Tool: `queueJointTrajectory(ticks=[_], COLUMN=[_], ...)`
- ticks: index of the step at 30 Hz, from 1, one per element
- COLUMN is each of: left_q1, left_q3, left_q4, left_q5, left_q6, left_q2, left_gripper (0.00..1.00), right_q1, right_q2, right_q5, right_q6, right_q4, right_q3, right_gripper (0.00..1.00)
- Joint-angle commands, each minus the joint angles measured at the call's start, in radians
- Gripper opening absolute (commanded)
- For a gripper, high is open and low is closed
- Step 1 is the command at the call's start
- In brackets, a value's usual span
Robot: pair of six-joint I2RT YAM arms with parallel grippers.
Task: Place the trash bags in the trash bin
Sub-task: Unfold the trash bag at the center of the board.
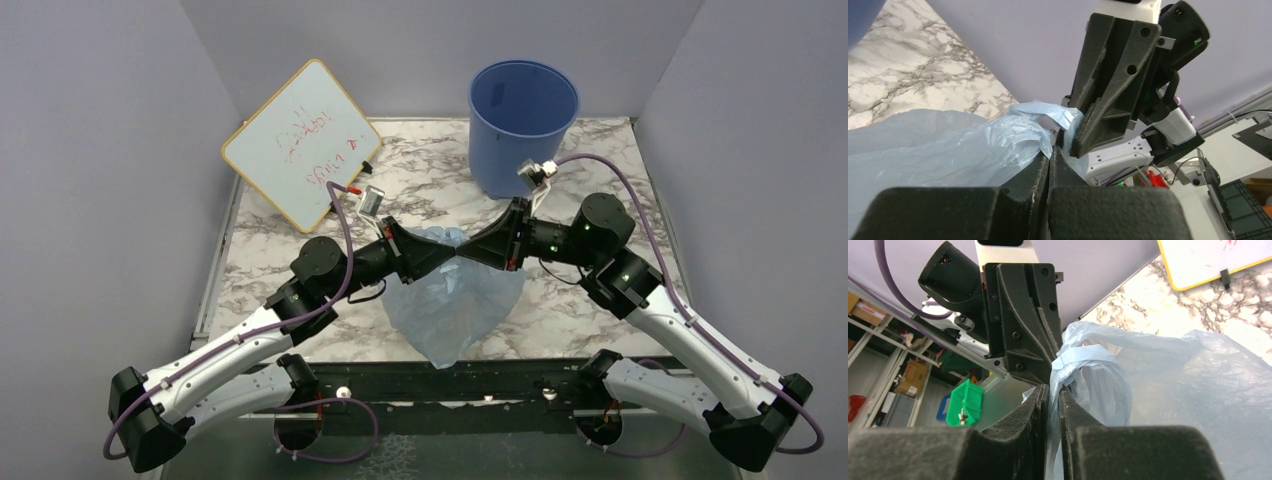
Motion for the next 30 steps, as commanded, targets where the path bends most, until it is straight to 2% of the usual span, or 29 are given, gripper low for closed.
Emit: queueJointTrajectory(ticks=[1,5,6,8,10,12,14,17,19,30], left_q1=[-0.006,-0.006,-0.006,-0.007,-0.006,-0.006,-0.007,-0.006,-0.006,-0.007], left_q3=[0.009,0.005,0.005,0.009,0.013,0.009,-0.001,-0.009,-0.014,-0.014], left_q4=[0.075,0.075,0.076,0.076,0.076,0.079,0.099,0.101,0.102,0.104], left_q5=[0.011,0.004,-0.004,-0.01,-0.009,-0.024,-0.035,-0.034,-0.029,-0.01], left_q6=[-0.003,-0.003,-0.002,0.001,0.006,0.004,0.007,0.001,-0.012,-0.019], left_q2=[-0.033,-0.036,-0.042,-0.054,-0.054,-0.066,-0.079,-0.074,-0.064,-0.054], left_gripper=[0.0,0.0,0.0,0.0,0.0,0.0,0.0,0.0,0.0,0.0], right_q1=[-0.001,0.0,0.0,0.0,0.0,0.0,0.0,0.0,0.0,0.0], right_q2=[-0.043,-0.055,-0.054,-0.04,-0.033,-0.034,-0.038,-0.055,-0.066,0.003], right_q5=[0.007,0.035,0.042,0.003,-0.104,-0.205,-0.209,-0.193,-0.196,-0.201], right_q6=[-0.048,-0.09,-0.118,-0.167,-0.199,-0.195,-0.19,-0.169,-0.138,-0.029], right_q4=[0.009,-0.057,-0.094,-0.156,-0.166,-0.125,-0.115,-0.063,-0.012,0.072], right_q3=[-0.021,-0.006,0.005,0.033,0.044,0.025,0.019,0.006,-0.014,-0.029], right_gripper=[0.18,0.14,0.1,0.08,0.13,0.23,0.31,0.35,0.44,0.52])
